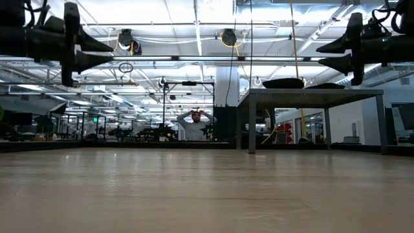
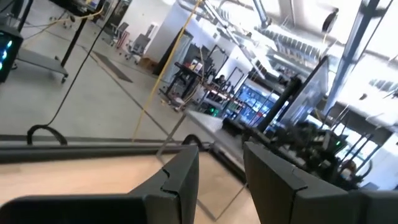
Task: Pick & Place Mini shaped plates
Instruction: Return to Home Position
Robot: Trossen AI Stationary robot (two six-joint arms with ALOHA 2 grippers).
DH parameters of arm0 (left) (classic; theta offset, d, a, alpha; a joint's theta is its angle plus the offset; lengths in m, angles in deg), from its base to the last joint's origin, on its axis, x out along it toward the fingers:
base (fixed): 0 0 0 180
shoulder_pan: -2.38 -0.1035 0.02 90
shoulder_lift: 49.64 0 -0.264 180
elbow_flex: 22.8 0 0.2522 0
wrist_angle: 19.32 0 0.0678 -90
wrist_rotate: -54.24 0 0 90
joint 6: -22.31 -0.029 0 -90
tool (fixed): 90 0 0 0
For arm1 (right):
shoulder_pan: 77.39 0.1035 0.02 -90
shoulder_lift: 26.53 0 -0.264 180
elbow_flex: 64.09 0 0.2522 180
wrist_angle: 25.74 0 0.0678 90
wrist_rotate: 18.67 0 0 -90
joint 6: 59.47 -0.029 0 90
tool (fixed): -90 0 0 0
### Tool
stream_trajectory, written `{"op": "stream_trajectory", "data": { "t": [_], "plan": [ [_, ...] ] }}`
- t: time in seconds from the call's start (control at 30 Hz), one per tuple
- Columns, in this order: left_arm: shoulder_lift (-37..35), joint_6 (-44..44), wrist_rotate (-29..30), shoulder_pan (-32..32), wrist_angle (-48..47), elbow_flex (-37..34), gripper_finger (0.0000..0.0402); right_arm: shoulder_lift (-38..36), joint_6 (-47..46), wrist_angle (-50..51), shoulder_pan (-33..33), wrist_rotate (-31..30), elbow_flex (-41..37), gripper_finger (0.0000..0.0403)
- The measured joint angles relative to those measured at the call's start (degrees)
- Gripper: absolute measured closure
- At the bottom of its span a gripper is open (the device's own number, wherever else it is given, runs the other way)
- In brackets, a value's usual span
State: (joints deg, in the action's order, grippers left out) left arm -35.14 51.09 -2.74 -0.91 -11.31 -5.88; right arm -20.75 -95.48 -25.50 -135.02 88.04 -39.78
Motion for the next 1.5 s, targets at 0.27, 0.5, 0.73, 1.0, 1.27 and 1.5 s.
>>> {"op": "stream_trajectory", "data": {
  "t": [0.27, 0.5, 0.73, 1.0, 1.27, 1.5],
  "plan": [
    [0.0, -3.0, 0.0, 0.0, -3.5, -1.1, 0.0273, 0.0, 1.1, 0.0, 0.0, -0.1, 0.0, 0.0238],
    [0.0, -7.8, -0.1, 0.0, -8.0, -1.2, 0.0273, 0.0, 4.1, 0.3, 0.0, 0.0, 0.0, 0.0238],
    [0.0, -7.8, -0.1, 0.0, -8.2, -1.2, 0.0273, 0.1, 2.4, 0.5, 0.0, 0.0, 0.0, 0.0238],
    [0.0, -7.7, -0.1, 0.0, -8.2, -1.2, 0.0273, 0.1, 2.4, 0.5, 0.0, 0.0, 0.0, 0.0238],
    [0.0, -7.6, -0.1, 0.0, -8.2, -1.2, 0.0273, 0.1, 2.3, 0.5, 0.0, 0.0, 0.0, 0.0238],
    [0.0, -7.5, -0.1, 0.0, -8.2, -1.2, 0.0273, -0.3, 2.3, 0.5, 0.1, -0.1, 0.0, 0.0238]
  ]
}}
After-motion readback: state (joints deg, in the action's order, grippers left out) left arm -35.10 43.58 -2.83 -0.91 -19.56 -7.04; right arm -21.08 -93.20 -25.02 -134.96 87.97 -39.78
